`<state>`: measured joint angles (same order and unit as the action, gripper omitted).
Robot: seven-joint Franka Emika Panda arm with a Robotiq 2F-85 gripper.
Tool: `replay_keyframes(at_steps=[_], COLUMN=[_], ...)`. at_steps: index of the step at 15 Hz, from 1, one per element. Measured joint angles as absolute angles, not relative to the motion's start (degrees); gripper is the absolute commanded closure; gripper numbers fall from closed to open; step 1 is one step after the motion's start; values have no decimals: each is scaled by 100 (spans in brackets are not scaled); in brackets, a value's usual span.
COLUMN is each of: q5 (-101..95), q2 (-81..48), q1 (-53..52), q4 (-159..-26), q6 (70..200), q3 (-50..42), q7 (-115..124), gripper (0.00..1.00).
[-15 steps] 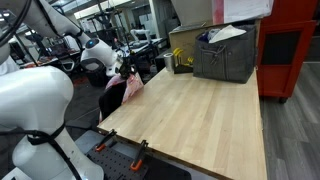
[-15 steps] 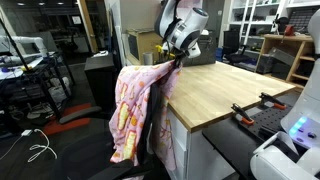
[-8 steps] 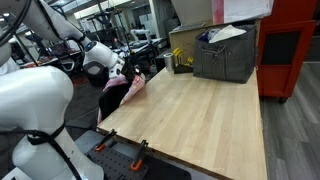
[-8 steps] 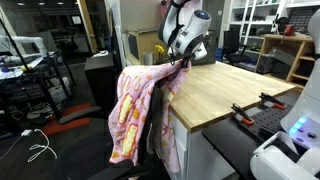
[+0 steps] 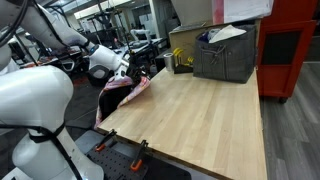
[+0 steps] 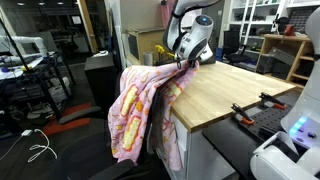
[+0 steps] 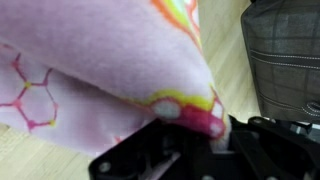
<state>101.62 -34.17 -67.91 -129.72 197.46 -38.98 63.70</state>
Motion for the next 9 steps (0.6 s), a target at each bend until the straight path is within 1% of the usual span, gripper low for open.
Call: replay_keyframes(at_steps=[3,8,9], q5=[9940,8963,8835], q2=[-3424,-3222,-3114], q1=[-6804,-6810,-6661], q4=[-13101,-13388,-13414], q6=[19691,19367,19491], q3=[-3864,-3960,-3800], q7=[5926,5134,4992], gripper=[98,98,98])
